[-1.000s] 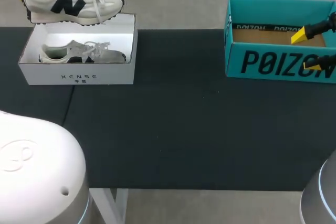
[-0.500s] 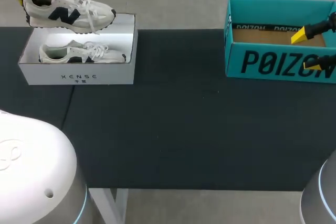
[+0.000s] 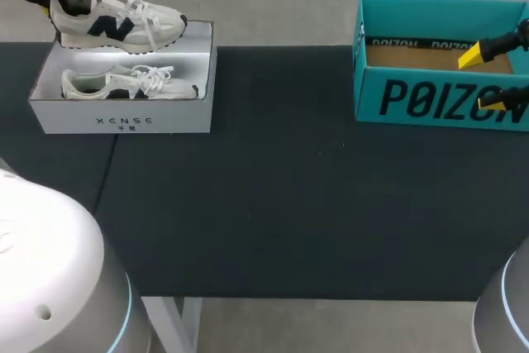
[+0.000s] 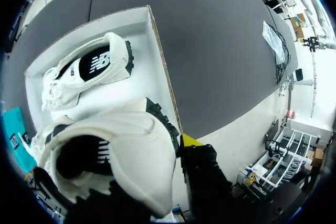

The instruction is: Take the shoe out of the shoebox, open the shoe tongue, remove and reinsert the insole, then place the shoe into the shoebox

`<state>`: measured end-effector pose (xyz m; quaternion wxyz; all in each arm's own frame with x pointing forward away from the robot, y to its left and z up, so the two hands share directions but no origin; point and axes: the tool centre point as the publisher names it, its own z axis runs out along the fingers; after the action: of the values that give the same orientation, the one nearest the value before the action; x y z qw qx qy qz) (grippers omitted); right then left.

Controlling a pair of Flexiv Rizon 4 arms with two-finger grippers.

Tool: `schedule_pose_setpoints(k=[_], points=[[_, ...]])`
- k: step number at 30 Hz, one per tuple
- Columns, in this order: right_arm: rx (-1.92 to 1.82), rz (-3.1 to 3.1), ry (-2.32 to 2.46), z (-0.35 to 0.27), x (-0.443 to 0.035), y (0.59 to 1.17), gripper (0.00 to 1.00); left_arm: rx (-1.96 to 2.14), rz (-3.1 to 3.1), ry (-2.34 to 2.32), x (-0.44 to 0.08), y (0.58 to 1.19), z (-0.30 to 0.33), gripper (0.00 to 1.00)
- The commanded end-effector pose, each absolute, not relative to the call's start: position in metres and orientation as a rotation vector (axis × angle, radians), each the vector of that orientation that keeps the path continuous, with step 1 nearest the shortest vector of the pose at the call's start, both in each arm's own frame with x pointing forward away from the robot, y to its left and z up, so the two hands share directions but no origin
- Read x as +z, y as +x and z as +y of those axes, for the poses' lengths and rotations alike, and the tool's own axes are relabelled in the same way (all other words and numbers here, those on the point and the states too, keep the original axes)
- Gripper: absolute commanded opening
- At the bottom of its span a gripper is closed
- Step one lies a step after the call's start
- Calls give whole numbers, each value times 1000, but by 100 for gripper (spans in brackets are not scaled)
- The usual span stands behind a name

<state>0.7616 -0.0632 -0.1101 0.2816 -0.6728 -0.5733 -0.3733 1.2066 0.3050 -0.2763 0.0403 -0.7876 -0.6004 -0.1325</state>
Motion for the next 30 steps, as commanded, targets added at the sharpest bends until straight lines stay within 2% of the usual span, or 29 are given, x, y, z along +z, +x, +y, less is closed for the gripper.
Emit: schedule_pose_setpoints(k=[1,30], points=[[-999,-1535,-1806,-62,-111,761,100,-389,-1817,-2419,-294,1220,298,0],[-999,-1535,-1806,-62,-111,761,100,-215,-1809,-2357,-395,1214,292,0]])
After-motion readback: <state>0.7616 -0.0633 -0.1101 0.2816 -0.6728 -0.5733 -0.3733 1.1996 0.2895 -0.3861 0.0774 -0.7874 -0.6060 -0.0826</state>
